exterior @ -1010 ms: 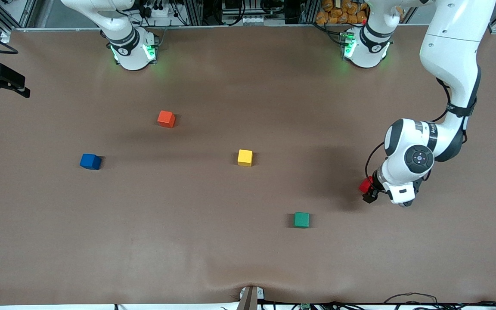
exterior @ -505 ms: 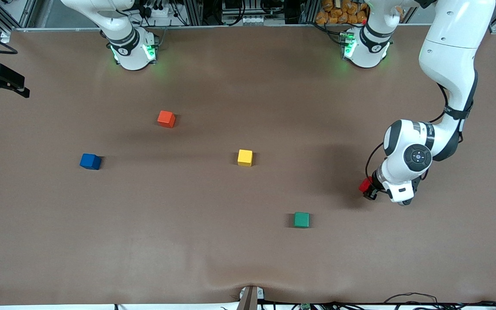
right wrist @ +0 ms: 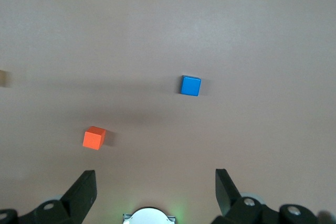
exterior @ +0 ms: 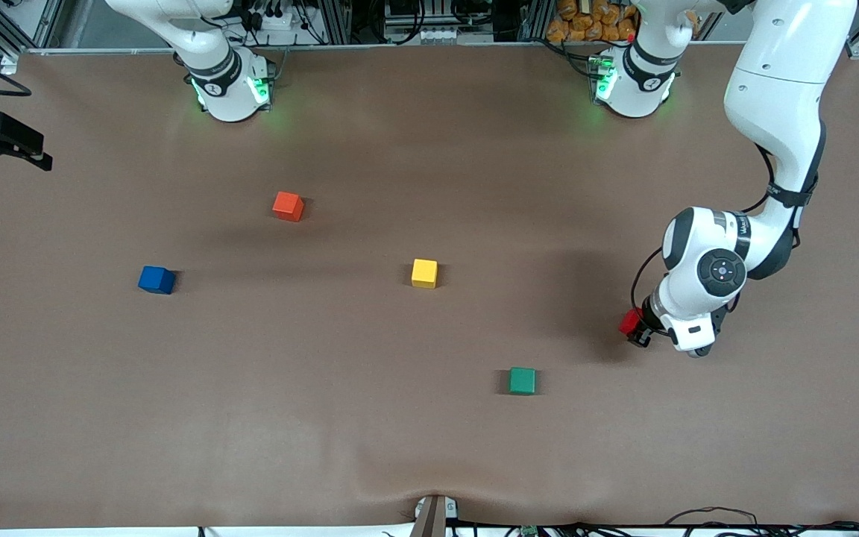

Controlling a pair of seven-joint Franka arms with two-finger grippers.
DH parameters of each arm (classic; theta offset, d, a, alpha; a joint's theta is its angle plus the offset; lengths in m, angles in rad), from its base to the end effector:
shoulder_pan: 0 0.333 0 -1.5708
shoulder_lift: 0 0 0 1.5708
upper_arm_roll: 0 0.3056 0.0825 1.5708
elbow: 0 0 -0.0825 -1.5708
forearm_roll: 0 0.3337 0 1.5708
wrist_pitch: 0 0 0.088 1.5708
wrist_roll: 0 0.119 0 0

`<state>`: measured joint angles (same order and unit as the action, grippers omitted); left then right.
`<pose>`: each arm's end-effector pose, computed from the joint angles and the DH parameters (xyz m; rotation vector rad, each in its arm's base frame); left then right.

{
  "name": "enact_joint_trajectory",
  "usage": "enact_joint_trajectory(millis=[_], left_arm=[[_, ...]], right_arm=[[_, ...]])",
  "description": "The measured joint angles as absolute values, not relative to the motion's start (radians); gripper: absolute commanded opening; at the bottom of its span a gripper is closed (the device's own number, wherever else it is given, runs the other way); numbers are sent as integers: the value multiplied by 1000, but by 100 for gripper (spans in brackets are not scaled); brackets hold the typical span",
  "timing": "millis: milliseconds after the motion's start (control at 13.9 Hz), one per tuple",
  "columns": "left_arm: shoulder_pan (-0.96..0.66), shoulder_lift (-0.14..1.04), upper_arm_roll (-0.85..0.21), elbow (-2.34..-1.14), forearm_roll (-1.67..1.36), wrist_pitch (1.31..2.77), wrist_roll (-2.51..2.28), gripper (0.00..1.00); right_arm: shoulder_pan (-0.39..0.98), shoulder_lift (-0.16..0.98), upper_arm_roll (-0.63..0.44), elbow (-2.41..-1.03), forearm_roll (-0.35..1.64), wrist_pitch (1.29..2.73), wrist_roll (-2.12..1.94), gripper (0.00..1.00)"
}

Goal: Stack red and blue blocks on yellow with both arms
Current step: 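Lower the left gripper and close it on the red cube, then lift the red cube and carry it over the yellow cube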

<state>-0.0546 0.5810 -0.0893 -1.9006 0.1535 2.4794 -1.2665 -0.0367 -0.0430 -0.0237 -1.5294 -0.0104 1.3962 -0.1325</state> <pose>0.5888 -0.0820 0.2122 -2.7155 -1.5121 -0.0485 0.4708 -0.0301 0.6258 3.1358 0.1111 -0.1424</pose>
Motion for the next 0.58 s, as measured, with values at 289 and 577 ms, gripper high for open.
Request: enact_joint_trajectory(millis=[289,577], left_arm=[[-57,580,-99,-1889,154,2480,-1304,0],[-92,579,-102,-1875,154,2480,-1374,0]], right_arm=[[-38,-43,-24,-1530,-10,1396,-133,100],[-39,-43,-23,-1529,-8,1402,-133,100]])
